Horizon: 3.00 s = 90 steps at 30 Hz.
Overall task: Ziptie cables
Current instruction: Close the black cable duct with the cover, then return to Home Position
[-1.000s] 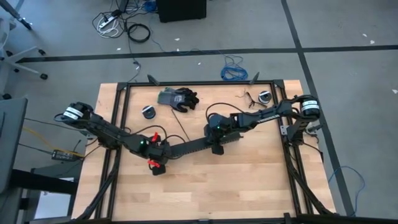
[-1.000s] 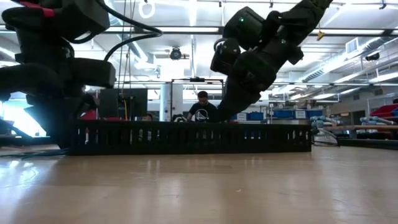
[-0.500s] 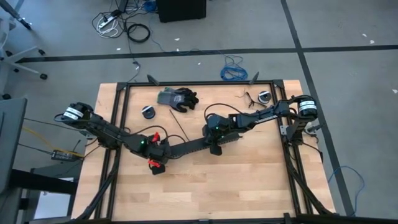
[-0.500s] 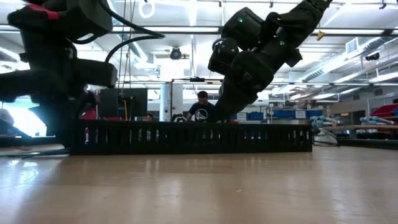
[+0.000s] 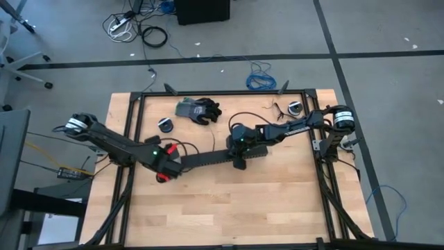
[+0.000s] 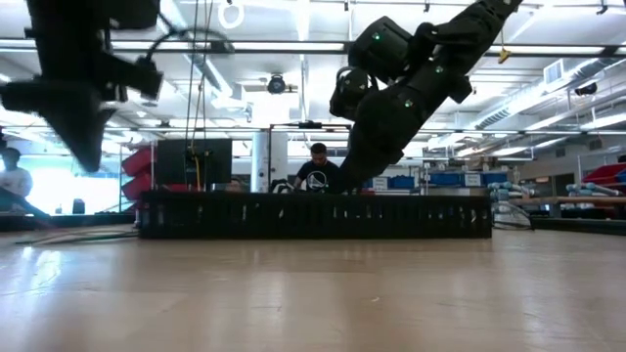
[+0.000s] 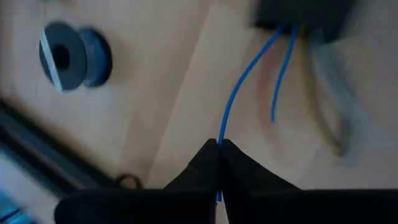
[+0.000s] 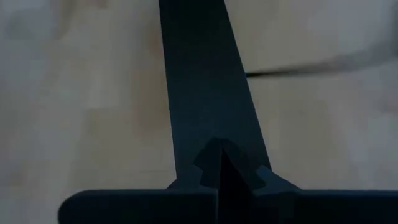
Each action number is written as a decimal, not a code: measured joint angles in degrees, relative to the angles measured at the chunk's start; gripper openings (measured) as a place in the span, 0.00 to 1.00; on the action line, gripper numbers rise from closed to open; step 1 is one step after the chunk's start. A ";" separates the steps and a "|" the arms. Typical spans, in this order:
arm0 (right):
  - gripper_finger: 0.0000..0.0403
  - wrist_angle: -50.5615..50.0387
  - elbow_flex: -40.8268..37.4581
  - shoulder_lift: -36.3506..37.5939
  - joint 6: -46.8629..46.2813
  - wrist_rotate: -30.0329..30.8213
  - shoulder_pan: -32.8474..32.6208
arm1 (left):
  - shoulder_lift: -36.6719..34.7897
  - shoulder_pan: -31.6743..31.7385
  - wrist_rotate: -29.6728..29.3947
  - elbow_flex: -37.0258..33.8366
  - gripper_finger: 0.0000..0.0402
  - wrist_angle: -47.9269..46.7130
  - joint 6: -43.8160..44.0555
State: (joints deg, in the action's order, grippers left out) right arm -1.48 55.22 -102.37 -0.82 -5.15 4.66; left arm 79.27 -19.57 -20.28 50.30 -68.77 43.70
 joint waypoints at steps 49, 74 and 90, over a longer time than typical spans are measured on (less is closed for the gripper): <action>0.00 -1.11 -0.28 4.87 2.67 0.94 5.86 | -6.65 -0.74 -10.18 -0.07 0.48 -4.29 2.82; 0.00 10.67 -30.43 57.94 -4.22 8.67 -3.61 | -30.19 -12.01 -37.09 -17.63 0.52 35.40 -9.41; 0.00 32.51 -45.51 64.52 -4.65 8.66 -12.54 | -32.54 6.90 -6.08 -45.29 0.52 109.82 -43.91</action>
State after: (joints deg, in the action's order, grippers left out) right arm 31.03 9.71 -37.84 -5.47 3.51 -7.88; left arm 46.74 -12.68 -26.35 5.02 41.06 -0.20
